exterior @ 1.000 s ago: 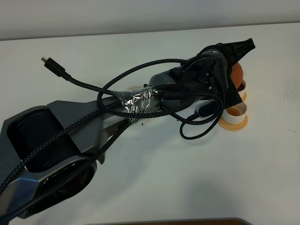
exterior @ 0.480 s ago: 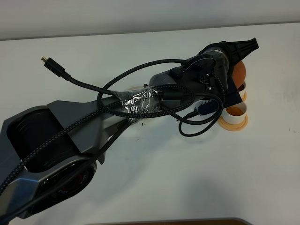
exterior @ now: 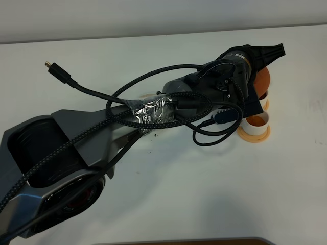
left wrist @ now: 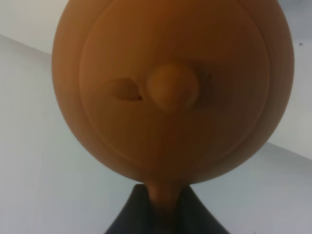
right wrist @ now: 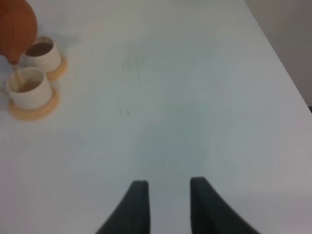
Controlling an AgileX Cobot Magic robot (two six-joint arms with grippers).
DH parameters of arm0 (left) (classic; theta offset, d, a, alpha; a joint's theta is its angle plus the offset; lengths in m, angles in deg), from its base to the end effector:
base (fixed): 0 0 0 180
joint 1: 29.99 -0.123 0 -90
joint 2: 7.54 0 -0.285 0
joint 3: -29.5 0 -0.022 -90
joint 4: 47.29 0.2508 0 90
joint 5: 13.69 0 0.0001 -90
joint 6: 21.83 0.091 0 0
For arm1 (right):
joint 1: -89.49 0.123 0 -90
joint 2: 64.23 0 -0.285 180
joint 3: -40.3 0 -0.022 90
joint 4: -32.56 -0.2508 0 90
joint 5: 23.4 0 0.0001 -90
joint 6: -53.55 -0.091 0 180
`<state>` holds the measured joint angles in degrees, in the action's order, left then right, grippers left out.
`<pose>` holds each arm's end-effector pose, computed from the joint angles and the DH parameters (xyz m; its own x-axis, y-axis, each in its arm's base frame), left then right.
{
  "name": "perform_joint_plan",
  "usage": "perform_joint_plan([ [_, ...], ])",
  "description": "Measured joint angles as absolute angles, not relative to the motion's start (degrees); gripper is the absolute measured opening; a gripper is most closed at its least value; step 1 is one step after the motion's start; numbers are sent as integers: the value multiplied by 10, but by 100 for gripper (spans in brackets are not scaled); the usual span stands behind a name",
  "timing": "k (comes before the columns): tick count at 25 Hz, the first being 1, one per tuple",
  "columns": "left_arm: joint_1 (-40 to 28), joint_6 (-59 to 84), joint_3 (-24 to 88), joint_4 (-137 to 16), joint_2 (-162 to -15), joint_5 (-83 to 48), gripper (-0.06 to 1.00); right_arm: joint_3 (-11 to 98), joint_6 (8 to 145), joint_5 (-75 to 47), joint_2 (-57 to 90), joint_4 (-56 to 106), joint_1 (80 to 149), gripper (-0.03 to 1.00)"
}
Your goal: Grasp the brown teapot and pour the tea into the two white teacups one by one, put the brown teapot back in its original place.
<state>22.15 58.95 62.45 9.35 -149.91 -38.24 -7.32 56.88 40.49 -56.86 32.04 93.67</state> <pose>0.3568 -0.4074 0.1872 0.6380 0.2620 0.7241 -0.1571 -0.8763 0.4555 -0.0102 0.0000 0.2774 -0.4766 -0.0891 -0.8746 -0.1059 0.9934 -0.0434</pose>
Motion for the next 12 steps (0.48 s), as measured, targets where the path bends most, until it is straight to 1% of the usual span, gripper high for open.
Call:
perform_joint_plan([
  [12,222,616,625,94,-1499,-360,14,-73,569,405,-569,320,937,24],
])
